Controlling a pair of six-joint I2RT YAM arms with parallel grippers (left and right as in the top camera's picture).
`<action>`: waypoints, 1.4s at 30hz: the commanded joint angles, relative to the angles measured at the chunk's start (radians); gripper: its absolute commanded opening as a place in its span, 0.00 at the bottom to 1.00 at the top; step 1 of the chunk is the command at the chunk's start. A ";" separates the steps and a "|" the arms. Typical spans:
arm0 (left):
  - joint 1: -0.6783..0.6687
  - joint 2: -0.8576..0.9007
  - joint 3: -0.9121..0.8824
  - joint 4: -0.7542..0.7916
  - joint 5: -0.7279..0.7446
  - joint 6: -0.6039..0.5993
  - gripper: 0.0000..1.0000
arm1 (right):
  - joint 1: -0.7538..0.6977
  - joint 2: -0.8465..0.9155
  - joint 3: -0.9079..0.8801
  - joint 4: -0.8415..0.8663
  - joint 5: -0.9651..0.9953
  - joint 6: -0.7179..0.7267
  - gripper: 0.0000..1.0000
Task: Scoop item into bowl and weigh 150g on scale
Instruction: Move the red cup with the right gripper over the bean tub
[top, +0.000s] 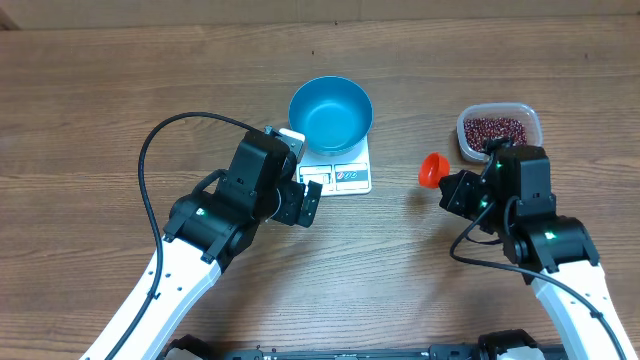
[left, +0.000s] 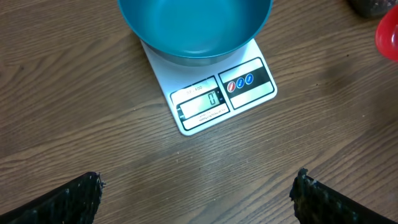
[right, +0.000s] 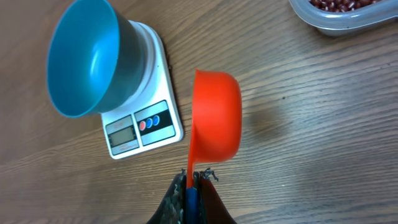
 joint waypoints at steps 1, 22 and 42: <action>0.002 0.001 0.024 0.004 0.018 0.019 1.00 | -0.006 0.017 0.062 0.005 0.030 -0.037 0.04; 0.002 0.001 0.024 0.004 0.018 0.019 1.00 | -0.230 0.255 0.558 -0.244 0.276 -0.375 0.04; 0.002 0.001 0.024 0.004 0.018 0.019 1.00 | -0.306 0.492 0.556 -0.163 0.291 -0.495 0.04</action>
